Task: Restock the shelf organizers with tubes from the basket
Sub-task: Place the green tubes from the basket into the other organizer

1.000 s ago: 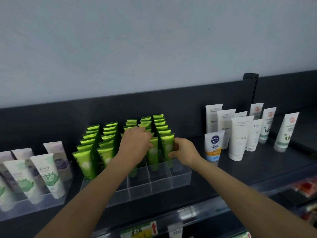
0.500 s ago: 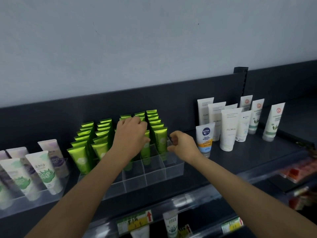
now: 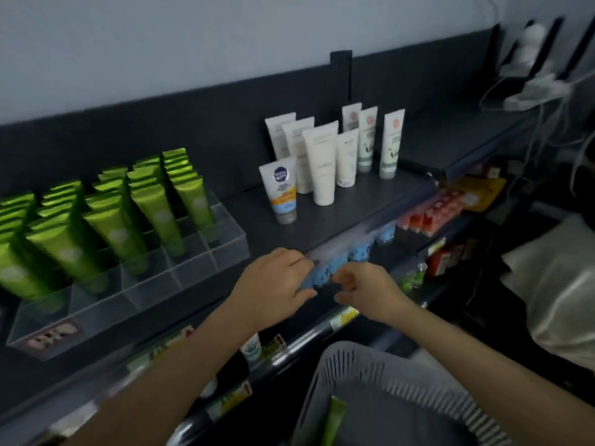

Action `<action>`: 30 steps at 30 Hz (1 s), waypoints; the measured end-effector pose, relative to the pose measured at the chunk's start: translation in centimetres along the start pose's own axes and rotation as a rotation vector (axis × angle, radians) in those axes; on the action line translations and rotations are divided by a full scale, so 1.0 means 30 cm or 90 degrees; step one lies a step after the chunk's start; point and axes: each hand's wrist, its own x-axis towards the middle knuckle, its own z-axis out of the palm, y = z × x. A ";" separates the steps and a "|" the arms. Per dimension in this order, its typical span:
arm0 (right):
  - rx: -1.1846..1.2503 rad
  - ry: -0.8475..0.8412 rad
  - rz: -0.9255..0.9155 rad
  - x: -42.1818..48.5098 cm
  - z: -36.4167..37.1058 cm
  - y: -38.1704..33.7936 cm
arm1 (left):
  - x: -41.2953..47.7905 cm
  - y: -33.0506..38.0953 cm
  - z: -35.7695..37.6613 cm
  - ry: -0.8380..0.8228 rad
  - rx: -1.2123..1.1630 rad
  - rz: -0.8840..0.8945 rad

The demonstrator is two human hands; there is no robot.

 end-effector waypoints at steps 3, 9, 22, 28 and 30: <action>-0.040 -0.040 0.083 -0.091 0.041 0.161 | 0.025 0.110 0.132 -0.092 -0.080 0.004; -0.069 -0.113 0.236 -0.259 0.140 0.444 | 0.018 0.284 0.399 -0.286 -0.161 -0.025; -0.085 -0.267 0.423 -0.465 0.475 0.892 | -0.161 0.453 0.881 -0.591 -0.219 -0.207; -0.103 -0.315 0.431 -0.471 0.573 0.997 | -0.232 0.479 1.045 -0.662 -0.239 -0.327; -0.095 -0.329 0.451 -0.479 0.607 1.012 | -0.242 0.486 1.095 -0.677 -0.240 -0.359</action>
